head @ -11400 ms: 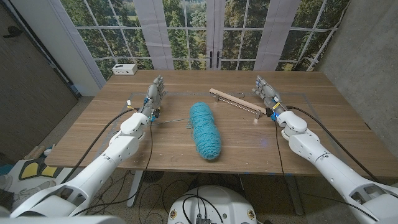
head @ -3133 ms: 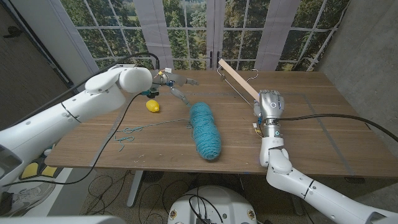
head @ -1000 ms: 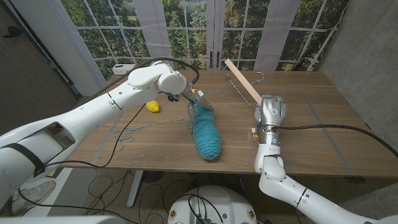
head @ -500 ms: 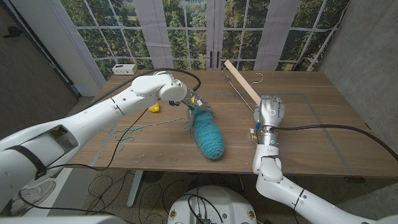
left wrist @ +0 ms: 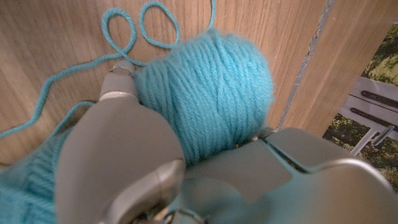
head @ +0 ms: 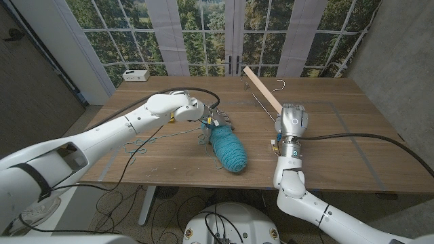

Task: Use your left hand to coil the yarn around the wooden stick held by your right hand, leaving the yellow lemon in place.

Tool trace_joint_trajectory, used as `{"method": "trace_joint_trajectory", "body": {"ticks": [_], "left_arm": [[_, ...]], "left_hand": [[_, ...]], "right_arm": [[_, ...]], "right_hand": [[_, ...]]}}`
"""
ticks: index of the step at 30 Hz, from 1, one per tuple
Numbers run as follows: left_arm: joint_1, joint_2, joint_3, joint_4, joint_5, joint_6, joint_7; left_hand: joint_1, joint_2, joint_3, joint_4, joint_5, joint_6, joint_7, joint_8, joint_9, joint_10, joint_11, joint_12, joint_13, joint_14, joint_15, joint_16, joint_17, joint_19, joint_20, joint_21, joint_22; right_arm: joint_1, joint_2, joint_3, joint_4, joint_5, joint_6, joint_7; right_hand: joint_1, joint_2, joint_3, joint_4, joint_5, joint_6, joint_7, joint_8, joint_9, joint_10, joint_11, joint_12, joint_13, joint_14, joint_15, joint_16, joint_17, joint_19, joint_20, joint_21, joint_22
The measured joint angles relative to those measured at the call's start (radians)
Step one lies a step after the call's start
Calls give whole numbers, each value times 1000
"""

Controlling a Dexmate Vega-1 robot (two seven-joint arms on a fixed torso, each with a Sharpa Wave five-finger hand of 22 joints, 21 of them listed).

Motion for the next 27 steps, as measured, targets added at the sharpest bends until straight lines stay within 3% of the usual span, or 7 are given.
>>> {"method": "trace_joint_trajectory", "body": {"ticks": [5,6,11,14,18,23,27], "left_arm": [[6,-4,14,21,90,2,90],[7,-6,19,26,97,4,98],[8,-14,32,53,142,12,152],[14,-22,35,54,161,13,195],[17,-27,35,61,163,13,213],[26,-28,35,72,129,22,271],[50,-5,17,83,110,37,333]], "left_hand": [[-5,-5,-4,-5,-112,0,-14,112,12,122,-90,112,21,260,-77,32,4,165,-111,80,15],[-5,-5,-4,-5,-296,22,-18,143,16,176,-111,134,25,320,-79,43,7,195,-131,99,19],[-63,-86,-5,-5,-287,215,-4,380,21,557,-194,301,71,740,-89,169,78,371,-163,281,82],[-42,-106,-5,-5,-286,368,92,490,73,738,-194,405,130,960,-100,271,159,467,-178,436,152],[-26,-122,-24,-27,-286,441,104,524,96,806,-187,469,225,1080,-76,368,254,535,-191,610,229],[-37,-133,14,-213,-284,532,110,519,123,837,-171,549,375,1148,-41,465,275,566,-196,805,309],[-37,-133,-27,-222,-277,683,54,525,179,855,-159,636,519,1186,-38,534,275,592,-200,905,328]], "right_arm": [[18,-2,-12,8,-5,-2,14],[20,-2,-13,10,-6,-2,15],[28,-3,-19,15,-8,-3,22],[31,-3,-19,17,-8,-3,25],[32,-5,-19,17,-8,-4,27],[32,-9,-19,17,-8,-5,27],[31,-11,-18,15,-8,-4,27]], "right_hand": [[0,0,-2,0,0,0,0,0,0,0,0,0,1,0,0,0,5,-3,-3,3,0],[0,0,-3,0,0,0,0,0,0,0,0,0,1,0,0,-6,8,-3,-3,7,0],[0,0,-2,0,6,0,0,0,0,0,0,-4,8,0,0,-8,14,-3,-3,8,0],[0,0,-2,0,6,0,0,0,-2,0,0,-8,30,2,-2,-8,15,-4,-3,8,0],[0,0,-2,0,6,0,0,0,-4,0,0,-8,30,3,0,-15,20,-9,2,8,0],[0,0,-3,0,6,0,0,0,-4,0,0,-8,30,3,0,-16,25,-9,2,15,0],[0,0,-4,2,6,0,0,0,-5,0,0,-11,39,3,0,-16,26,-9,2,15,0]]}}
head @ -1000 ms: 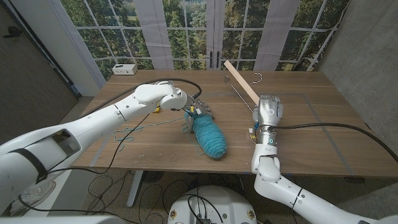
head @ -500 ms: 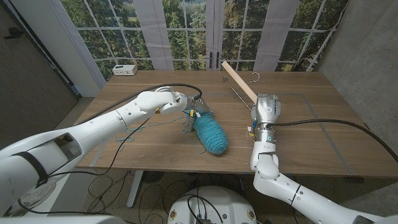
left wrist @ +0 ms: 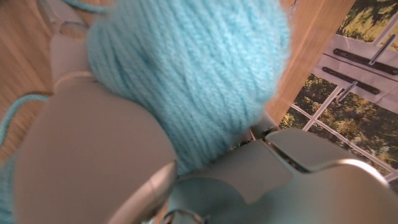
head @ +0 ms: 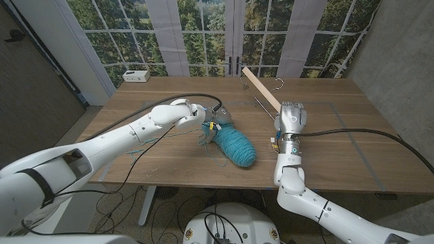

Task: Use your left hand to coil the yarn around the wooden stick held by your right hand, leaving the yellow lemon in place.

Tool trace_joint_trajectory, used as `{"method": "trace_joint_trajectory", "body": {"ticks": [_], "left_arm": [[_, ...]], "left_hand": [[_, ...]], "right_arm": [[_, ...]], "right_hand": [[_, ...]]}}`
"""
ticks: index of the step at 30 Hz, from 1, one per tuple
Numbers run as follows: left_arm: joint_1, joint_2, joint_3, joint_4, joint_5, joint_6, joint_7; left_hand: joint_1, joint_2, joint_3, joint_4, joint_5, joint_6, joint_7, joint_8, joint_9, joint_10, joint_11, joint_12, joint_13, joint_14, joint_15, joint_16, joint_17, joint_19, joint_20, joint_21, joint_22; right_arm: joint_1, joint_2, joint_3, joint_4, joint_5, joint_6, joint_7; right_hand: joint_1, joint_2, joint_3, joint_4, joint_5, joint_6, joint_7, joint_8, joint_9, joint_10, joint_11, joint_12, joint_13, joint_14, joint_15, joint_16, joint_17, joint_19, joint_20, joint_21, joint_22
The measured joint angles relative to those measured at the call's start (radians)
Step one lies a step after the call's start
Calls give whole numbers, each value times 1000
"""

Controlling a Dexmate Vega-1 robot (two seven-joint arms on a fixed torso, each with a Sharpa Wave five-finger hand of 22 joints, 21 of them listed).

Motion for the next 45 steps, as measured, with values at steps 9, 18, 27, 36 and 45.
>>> {"method": "trace_joint_trajectory", "body": {"ticks": [9,18,27,36,45], "left_arm": [[72,62,-66,-32,-3,25,253],[155,125,-157,-130,15,71,499],[253,187,-248,-239,28,117,673],[342,229,-341,-344,24,188,809],[396,237,-422,-431,20,236,830]], "left_hand": [[-18,-18,-12,-2,1,-2,-2,50,94,1,1,93,67,21,-7,97,0,43,-2,57,-25],[-53,17,318,311,271,-24,-12,95,183,-12,-12,134,133,22,-7,170,0,51,-5,96,-47],[-53,17,327,309,289,-36,-22,123,236,-21,-21,123,181,22,-7,191,0,51,-4,120,-58],[-53,17,336,310,298,-42,-27,126,248,-21,-21,117,211,22,-7,199,0,50,-5,136,-70],[-53,17,339,309,298,-42,-27,132,256,-21,-21,114,226,22,-8,202,1,50,-5,153,-82]], "right_arm": [[-11,-4,8,-11,-1,5,-14],[-29,-8,23,-24,-1,10,-32],[-39,-9,33,-30,4,24,-47],[-50,-11,51,-30,18,54,-70],[-66,-20,64,-29,24,112,-118]], "right_hand": [[0,0,0,0,-1,0,0,-3,1,0,0,-4,6,0,0,-7,6,-5,-5,1,0],[4,-4,-2,0,-3,0,0,-4,6,0,0,1,6,0,0,-14,16,-9,-2,8,0],[7,-7,-3,0,-5,0,0,-4,8,0,0,1,6,0,0,-15,25,-9,-2,15,0],[7,-7,-8,0,0,0,0,-7,9,0,0,0,6,4,-4,-23,34,-13,2,15,-5],[7,-7,-12,-1,0,0,0,-3,15,-2,-2,0,28,4,-4,-23,42,-18,-4,23,-2]]}}
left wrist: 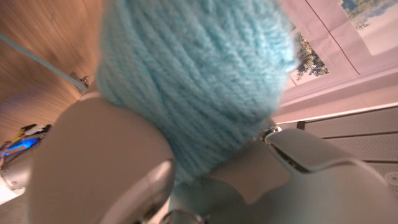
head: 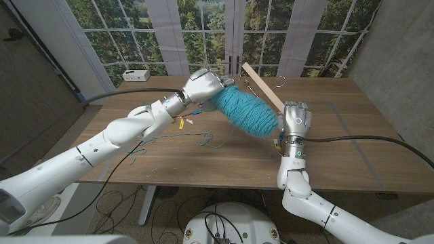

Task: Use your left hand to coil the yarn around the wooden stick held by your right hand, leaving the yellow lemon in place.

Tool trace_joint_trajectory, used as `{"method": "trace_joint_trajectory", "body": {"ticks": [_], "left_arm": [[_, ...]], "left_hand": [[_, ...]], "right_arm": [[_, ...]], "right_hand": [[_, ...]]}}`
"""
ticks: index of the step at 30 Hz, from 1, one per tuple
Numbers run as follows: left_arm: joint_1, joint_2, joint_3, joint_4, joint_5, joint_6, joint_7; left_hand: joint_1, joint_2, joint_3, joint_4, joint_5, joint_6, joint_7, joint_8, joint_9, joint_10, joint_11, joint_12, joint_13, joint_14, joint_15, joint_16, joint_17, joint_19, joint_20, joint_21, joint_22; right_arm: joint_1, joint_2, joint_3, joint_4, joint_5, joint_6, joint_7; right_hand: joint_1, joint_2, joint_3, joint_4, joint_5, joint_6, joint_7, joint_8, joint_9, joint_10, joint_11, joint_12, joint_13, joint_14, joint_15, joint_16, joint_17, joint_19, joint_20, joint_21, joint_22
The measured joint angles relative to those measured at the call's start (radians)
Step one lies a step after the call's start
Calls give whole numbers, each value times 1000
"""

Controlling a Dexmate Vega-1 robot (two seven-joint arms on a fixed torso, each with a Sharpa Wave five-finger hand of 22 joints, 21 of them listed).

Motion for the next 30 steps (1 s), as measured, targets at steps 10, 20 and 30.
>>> {"method": "trace_joint_trajectory", "body": {"ticks": [10,20,30], "left_arm": [[12,-25,-43,-62,10,31,-21],[-6,-53,-68,-121,28,45,-96],[-43,-83,-90,-163,28,41,-170]], "left_hand": [[-8,8,9,-4,7,-2,2,2,2,0,0,-4,15,0,0,4,0,-9,2,17,-5],[-11,11,13,-8,7,-2,2,2,8,0,0,-7,29,0,0,7,0,-9,2,28,-18],[-13,13,15,-10,15,-2,2,2,11,0,0,-11,58,0,0,9,0,-9,2,40,-26]], "right_arm": [[-26,-12,13,-1,-14,69,-80],[-94,22,83,23,-114,175,-136],[-132,49,133,35,-244,244,-154]], "right_hand": [[2,-2,-4,5,0,-6,-6,0,9,-5,-5,-4,15,0,0,-5,15,-5,5,1,0],[-1,1,-8,9,-3,-5,-5,8,18,-13,-13,-3,30,5,-5,-8,26,-18,4,8,0],[-3,3,-12,13,-7,-9,-9,7,23,-12,-12,-3,36,1,-10,-14,41,-30,5,13,0]]}}
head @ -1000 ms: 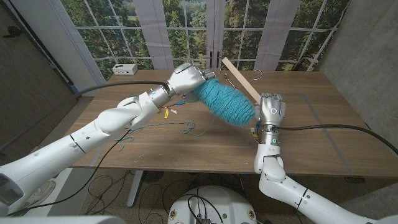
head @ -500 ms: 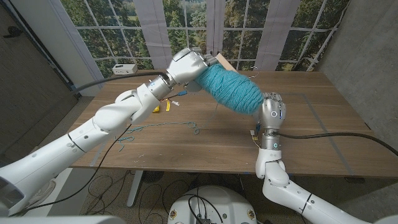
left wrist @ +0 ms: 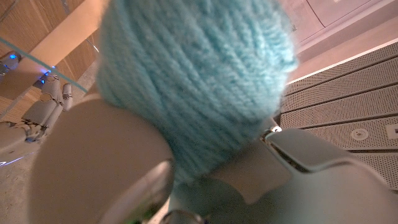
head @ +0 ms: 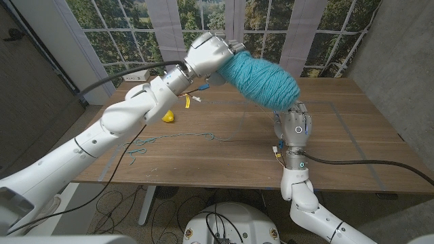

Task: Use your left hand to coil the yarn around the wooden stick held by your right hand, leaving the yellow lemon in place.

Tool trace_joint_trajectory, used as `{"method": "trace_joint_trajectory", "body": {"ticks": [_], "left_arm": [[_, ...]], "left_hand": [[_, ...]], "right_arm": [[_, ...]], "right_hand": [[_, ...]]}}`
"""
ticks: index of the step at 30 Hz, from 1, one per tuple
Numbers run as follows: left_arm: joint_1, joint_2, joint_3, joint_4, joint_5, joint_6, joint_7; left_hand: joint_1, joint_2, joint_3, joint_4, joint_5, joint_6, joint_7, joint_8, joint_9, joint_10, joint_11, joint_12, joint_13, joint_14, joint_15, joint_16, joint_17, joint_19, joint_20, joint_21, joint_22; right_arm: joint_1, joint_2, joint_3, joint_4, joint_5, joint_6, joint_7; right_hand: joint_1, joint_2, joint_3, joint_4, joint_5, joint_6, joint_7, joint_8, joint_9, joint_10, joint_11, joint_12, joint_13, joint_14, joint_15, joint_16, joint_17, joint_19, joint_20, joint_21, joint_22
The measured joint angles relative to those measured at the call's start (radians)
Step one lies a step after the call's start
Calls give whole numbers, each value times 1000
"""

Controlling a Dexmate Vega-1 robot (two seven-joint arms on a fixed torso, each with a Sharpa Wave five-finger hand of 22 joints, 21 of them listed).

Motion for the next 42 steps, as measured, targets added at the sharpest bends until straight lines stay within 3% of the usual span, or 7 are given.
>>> {"method": "trace_joint_trajectory", "body": {"ticks": [5,11,16,21,42], "left_arm": [[-23,-14,-9,-15,-2,-5,-39],[-52,-32,-10,-24,1,-7,-85],[-85,-50,-6,-26,11,-8,-149],[-124,-73,3,-24,25,-7,-202],[-263,-159,38,34,35,64,-408]], "left_hand": [[0,0,2,-2,0,0,0,0,0,0,0,-1,2,0,0,2,0,-12,-2,3,-2],[-3,2,2,-2,0,-4,-4,0,-1,0,0,-3,10,0,0,2,0,-12,-2,10,-6],[-2,2,3,-3,0,-4,-4,0,-3,0,0,-4,15,0,0,2,0,-12,-1,11,-11],[-2,2,6,-6,0,-4,-4,0,-2,0,0,-5,16,0,0,3,0,-12,-1,19,-19],[-9,9,15,-15,0,-1,-6,0,-3,0,0,-12,43,-4,-4,10,1,-23,-1,41,-37]], "right_arm": [[-7,3,9,12,-65,16,-4],[-26,40,54,41,-149,69,-6],[-55,99,121,58,-251,144,-7],[-63,121,145,66,-311,180,-8],[-52,118,141,78,-395,255,-8]], "right_hand": [[0,0,-8,0,0,-4,-4,0,0,0,0,0,8,-2,-6,-7,5,-7,4,0,0],[0,0,-9,-1,-3,-7,-7,0,0,-5,-5,0,14,-2,-9,-17,10,-16,2,4,0],[0,0,-14,2,-4,0,-18,-1,7,-5,-6,-1,22,-7,-14,-21,14,-27,2,4,1],[0,0,-20,3,-8,5,-23,1,7,-7,-15,-1,22,-2,-23,-28,17,-29,4,7,5],[0,0,-32,7,-5,4,-29,4,15,2,-23,-9,26,6,-30,-50,33,-41,5,19,5]]}}
